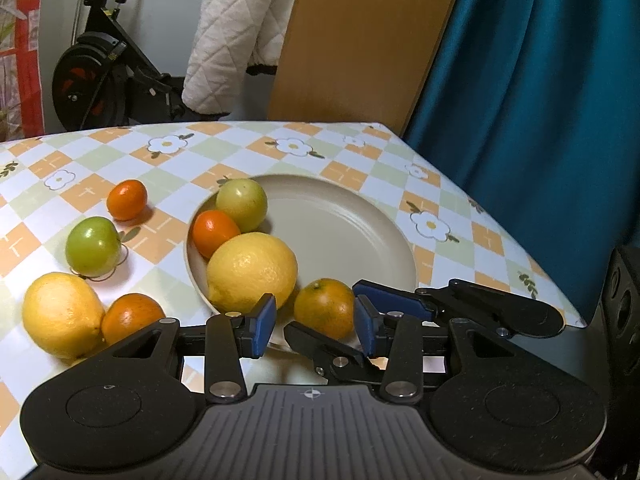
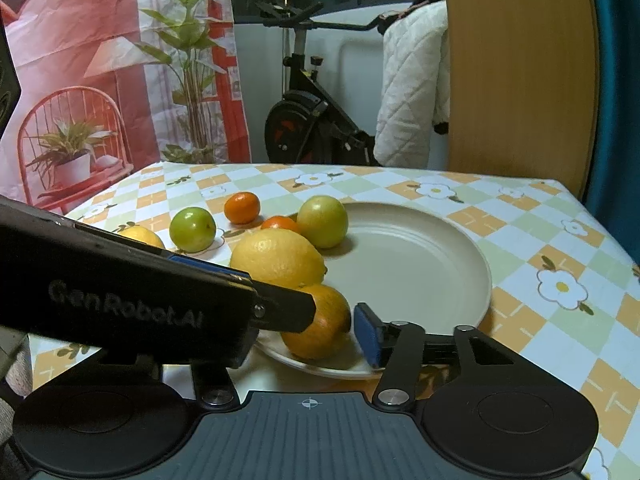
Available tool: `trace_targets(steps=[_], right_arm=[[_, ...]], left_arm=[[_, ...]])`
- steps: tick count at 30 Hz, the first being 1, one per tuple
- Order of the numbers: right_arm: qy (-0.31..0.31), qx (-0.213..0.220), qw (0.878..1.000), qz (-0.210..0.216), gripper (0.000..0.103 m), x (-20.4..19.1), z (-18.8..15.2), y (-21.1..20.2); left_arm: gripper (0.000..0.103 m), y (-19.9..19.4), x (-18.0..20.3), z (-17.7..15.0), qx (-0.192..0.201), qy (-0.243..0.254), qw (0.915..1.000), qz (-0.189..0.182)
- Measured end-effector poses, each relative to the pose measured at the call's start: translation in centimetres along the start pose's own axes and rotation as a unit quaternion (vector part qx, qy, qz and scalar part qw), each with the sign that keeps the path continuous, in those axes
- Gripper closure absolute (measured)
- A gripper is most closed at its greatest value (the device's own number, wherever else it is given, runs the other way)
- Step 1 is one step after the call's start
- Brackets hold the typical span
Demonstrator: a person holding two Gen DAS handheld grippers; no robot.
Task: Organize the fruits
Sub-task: 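Lower the orange fruit onto the plate and open the left gripper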
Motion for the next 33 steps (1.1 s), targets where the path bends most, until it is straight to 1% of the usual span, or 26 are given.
trace_targets(steps=[4, 13, 21, 25, 28, 33], right_arm=[[-0.009, 0.015, 1.000, 0.001, 0.049, -0.4, 0.6, -0.9], [-0.015, 0.035, 0.999, 0.003, 0.049, -1.0, 1.7, -2.1], [-0.019, 0.045, 0.999, 0.015, 0.050, -1.7, 2.4, -2.6], [-0.023, 0.048, 0.998, 0.025, 0.050, -2.3, 2.8, -2.6], [-0.031, 0.049, 0.998, 0.034, 0.052, -3.0, 3.0, -2.6], [-0.042, 0.053, 0.996, 0.050, 0.054, -4.2, 3.7, -2.3]], left_arm=[[0.058, -1.2, 0.0, 0.1, 0.016, 0.000, 0.9999, -0.002], [0.058, -3.9, -1.1, 0.9, 0.052, -0.010, 0.9985, 0.014], [0.058, -5.8, -3.2, 1.0, 0.067, -0.023, 0.9967, 0.039], [0.058, -6.7, -4.7, 1.0, 0.077, -0.040, 0.9949, 0.051], [0.058, -7.2, -5.8, 0.9, 0.082, -0.051, 0.9934, 0.062], [0.058, -8.1, -7.2, 0.7, 0.093, -0.054, 0.9908, 0.081]])
Point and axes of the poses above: each gripper's, at about its wrist camera, not at the fingertips, and y roughly the way its jaws point, x to its right, z to its top, the point moved 3 cm from there along y, roughly the way its jaws point, and after that the axes turned 10 degrees about -y, right-handed, at the moved point
